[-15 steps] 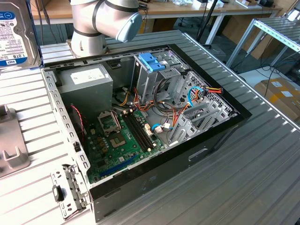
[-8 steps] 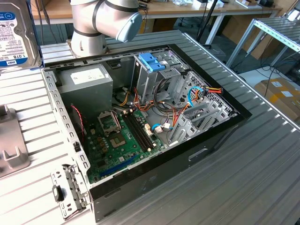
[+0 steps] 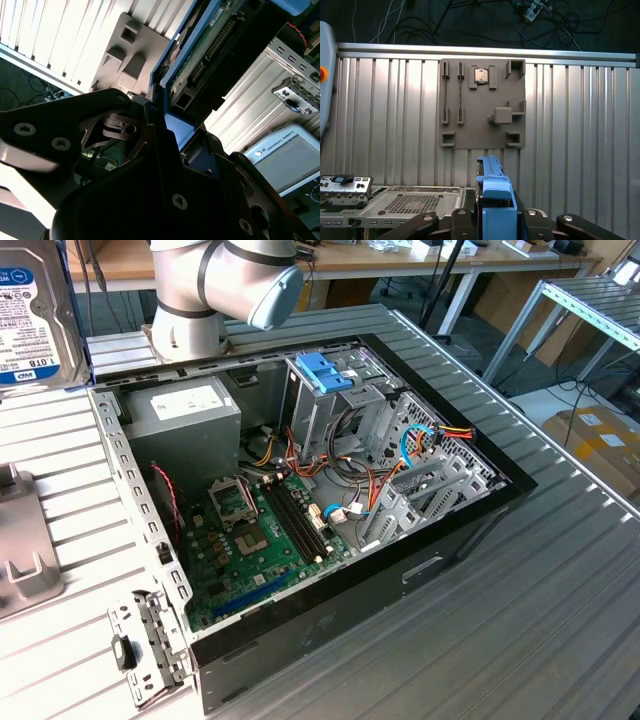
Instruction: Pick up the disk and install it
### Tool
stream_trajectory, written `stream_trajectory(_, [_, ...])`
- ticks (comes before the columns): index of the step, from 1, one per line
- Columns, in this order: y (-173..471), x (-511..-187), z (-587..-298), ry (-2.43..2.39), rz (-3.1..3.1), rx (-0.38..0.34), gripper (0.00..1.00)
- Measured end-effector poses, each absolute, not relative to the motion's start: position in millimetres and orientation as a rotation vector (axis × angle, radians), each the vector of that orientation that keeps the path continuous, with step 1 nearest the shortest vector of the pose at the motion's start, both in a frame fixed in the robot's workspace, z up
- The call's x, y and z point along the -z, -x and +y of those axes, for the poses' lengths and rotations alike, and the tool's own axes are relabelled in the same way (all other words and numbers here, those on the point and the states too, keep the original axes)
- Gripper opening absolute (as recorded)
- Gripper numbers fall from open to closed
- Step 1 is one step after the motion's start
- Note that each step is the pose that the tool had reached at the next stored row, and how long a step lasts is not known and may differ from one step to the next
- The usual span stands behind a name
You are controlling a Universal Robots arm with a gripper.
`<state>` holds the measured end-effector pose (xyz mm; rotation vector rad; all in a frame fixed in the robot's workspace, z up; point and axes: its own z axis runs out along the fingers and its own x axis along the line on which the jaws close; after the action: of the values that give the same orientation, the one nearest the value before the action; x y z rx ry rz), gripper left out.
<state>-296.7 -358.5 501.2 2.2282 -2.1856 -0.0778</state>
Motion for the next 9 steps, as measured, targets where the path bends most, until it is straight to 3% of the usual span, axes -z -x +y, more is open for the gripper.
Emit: stream_trajectory(9, [296.5, -500.9, -361.0, -2.228, -2.186, 0.078, 0.37])
